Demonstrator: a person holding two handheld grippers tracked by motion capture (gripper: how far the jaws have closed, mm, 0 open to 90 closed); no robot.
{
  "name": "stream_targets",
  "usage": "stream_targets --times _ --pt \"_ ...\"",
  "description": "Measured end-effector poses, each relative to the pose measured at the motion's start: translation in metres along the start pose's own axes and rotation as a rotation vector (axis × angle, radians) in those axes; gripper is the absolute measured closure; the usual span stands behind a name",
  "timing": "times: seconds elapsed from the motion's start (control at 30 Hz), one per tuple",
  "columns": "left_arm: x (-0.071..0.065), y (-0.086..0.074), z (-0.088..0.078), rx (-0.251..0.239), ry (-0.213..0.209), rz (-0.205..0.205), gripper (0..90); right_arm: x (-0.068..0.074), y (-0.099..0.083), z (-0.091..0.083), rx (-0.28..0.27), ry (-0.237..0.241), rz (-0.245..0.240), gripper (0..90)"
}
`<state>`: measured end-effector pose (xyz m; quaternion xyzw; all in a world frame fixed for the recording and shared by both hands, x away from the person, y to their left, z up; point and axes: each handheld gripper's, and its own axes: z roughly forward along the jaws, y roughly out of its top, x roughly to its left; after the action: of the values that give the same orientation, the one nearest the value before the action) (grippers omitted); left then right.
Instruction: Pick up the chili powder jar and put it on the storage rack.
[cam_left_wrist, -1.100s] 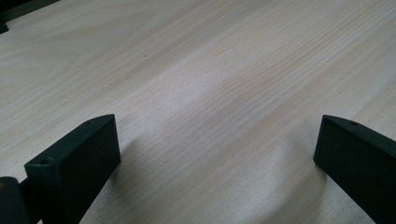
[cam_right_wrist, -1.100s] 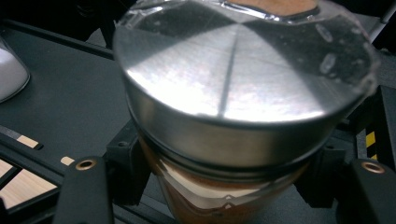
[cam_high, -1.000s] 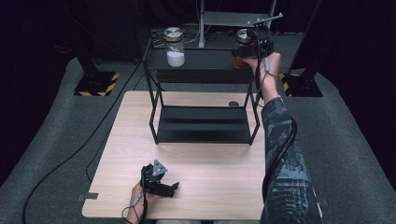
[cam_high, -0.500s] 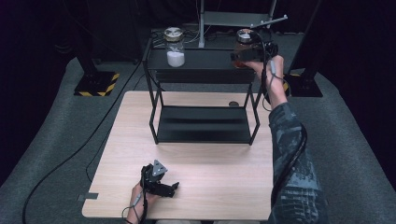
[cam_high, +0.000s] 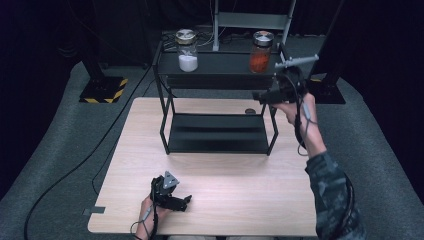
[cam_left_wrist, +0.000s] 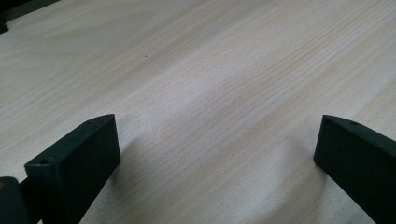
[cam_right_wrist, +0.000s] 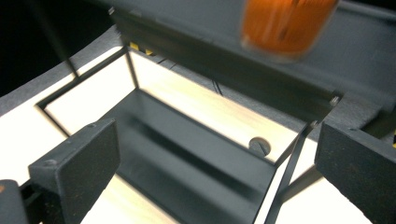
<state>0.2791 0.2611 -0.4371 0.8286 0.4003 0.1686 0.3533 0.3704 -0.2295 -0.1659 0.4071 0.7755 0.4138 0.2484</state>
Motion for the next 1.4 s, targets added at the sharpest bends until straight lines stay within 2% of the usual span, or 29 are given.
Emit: stream_targets --times 0.17,0.2,0.3,0.37,0.4,0.53,0.6,0.7,0.8,0.9,1.0,1.1,1.27,1.4 --pt "0.000 0.000 0.000 0.000 0.000 0.000 0.0 0.015 -0.070 -0.018 -0.030 0.026 -0.039 0.0" --pt "0.000 0.000 0.000 0.001 0.000 0.001 0.0 0.018 -0.087 -0.020 -0.032 0.028 -0.038 0.0" --pt "0.000 0.000 0.000 0.001 0.000 0.001 0.0 0.024 -0.119 -0.021 -0.031 0.029 -0.031 0.0" --pt "0.000 0.000 0.000 0.001 0.000 0.001 0.0 0.027 -0.148 -0.018 -0.018 0.041 -0.012 0.0" --pt "0.000 0.000 0.000 0.001 0.000 0.001 0.0 0.032 -0.164 -0.016 -0.010 0.027 -0.006 0.0" --pt "0.000 0.000 0.000 0.000 0.000 0.001 0.0 0.038 -0.221 0.001 0.051 0.047 0.039 0.0" --pt "0.000 0.000 0.000 0.000 0.001 0.001 0.0 0.043 -0.246 0.010 0.069 0.046 0.050 0.0" --pt "-0.001 0.000 0.001 -0.001 0.002 -0.002 0.0 0.049 -0.273 0.018 0.084 0.040 0.059 0.0" --pt "-0.001 0.000 0.001 -0.001 0.002 -0.002 0.0 0.053 -0.290 0.021 0.068 0.030 0.081 0.0" --pt "-0.001 0.000 0.001 -0.001 0.002 -0.002 0.0 0.052 -0.299 0.021 0.058 0.031 0.108 0.0" --pt "-0.001 0.000 0.001 -0.001 0.002 -0.001 0.0 0.055 -0.302 0.026 0.080 0.019 0.109 0.0" --pt "-0.001 0.000 0.001 -0.001 0.002 -0.002 0.0 0.056 -0.305 0.028 0.080 0.018 0.111 0.0" --pt "-0.001 0.000 0.001 -0.002 0.003 -0.001 0.0 0.055 -0.309 0.027 0.062 0.029 0.122 0.0" --pt "-0.002 0.000 0.001 -0.002 0.004 -0.003 0.0 0.053 -0.313 0.025 0.038 0.027 0.152 0.0"
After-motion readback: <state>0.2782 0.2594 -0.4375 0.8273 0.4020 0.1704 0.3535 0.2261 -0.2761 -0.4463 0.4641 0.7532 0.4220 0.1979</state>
